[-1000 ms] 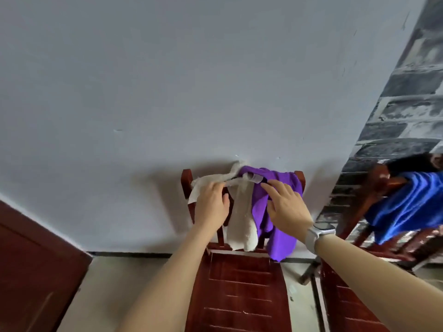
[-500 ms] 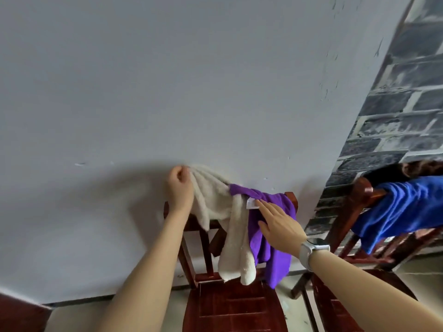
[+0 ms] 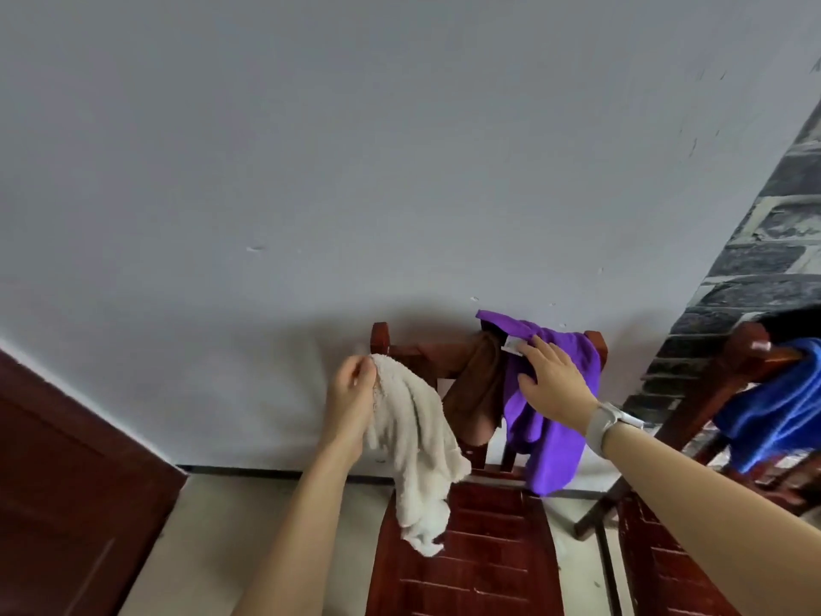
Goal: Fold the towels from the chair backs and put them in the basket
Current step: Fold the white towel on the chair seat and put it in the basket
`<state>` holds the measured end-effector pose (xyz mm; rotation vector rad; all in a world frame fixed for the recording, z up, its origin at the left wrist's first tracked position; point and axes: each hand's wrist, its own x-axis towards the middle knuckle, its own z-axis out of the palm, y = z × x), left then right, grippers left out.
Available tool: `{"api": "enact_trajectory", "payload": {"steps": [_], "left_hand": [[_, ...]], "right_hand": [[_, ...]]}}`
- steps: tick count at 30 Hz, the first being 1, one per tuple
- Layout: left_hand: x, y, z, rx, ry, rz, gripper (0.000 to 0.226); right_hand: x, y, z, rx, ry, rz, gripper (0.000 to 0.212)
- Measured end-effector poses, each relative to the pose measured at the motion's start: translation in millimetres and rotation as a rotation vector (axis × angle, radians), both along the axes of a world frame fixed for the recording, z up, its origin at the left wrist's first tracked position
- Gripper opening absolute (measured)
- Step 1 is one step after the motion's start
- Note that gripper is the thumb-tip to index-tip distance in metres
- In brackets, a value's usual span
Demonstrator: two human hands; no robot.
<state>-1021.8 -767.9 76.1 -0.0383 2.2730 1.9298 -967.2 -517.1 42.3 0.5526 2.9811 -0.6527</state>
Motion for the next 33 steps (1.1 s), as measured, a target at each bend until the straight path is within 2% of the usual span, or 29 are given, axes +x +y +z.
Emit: {"api": "enact_trajectory", "payload": {"steps": [3, 5, 6, 8, 10, 11, 13, 14, 15, 18, 20, 21, 23, 26, 28, 31, 33], "left_hand": [[23, -7, 11, 0.048, 0.098, 0.043, 0.019], [32, -9, 22, 0.083, 0.141, 0.069, 0.019], [37, -9, 28, 0.114, 0.152, 0.074, 0.017], [45, -7, 40, 0.225, 0.158, 0.068, 0.013], [54, -4, 54, 0.371, 0.147, 0.036, 0.016], [57, -3, 60, 0.444, 0.144, 0.007, 0.017], [62, -5, 68, 0.533, 0.171, -0.018, 0.02], [62, -6, 70, 0.549, 0.186, 0.002, 0.02], [62, -8, 70, 0.518, 0.205, 0.053, 0.02], [60, -14, 49, 0.094, 0.247, 0.282, 0.016], [64, -17, 24, -0.166, 0.156, 0.303, 0.017], [69, -17, 11, -0.212, 0.086, 0.269, 0.026], [84, -12, -7, -0.22, 0.022, 0.165, 0.035], [113, 6, -19, -0.201, 0.086, -0.049, 0.017], [132, 21, -22, -0.094, 0.062, -0.2, 0.01], [149, 46, -25, 0.108, -0.06, -0.389, 0.013], [153, 63, -28, 0.159, -0.095, -0.356, 0.019]], "right_hand": [[16, -18, 2, 0.006, 0.229, -0.076, 0.054], [31, -36, 0, -0.128, 0.416, 0.06, 0.053], [41, -47, -2, -0.241, 0.426, 0.197, 0.057], [57, -71, -5, -0.477, 0.3, 0.396, 0.074], [67, -86, -10, -0.719, 0.167, 0.406, 0.081], [67, -89, -11, -0.817, 0.13, 0.371, 0.075], [71, -94, -9, -0.931, 0.104, 0.279, 0.043], [74, -94, -7, -0.93, 0.141, 0.24, 0.023], [76, -94, -5, -0.9, 0.209, 0.21, 0.012], [84, -86, 13, -0.838, 0.327, 0.166, 0.011], [86, -76, 26, -0.742, 0.27, 0.201, 0.009], [87, -72, 31, -0.656, 0.222, 0.233, 0.015], [89, -65, 41, -0.541, 0.153, 0.292, 0.018], [92, -57, 52, -0.552, 0.143, 0.244, 0.014], [95, -51, 60, -0.632, 0.137, 0.184, 0.021], [103, -41, 68, -0.817, 0.05, 0.168, 0.025], [108, -33, 72, -0.888, 0.007, 0.189, 0.027]]}}
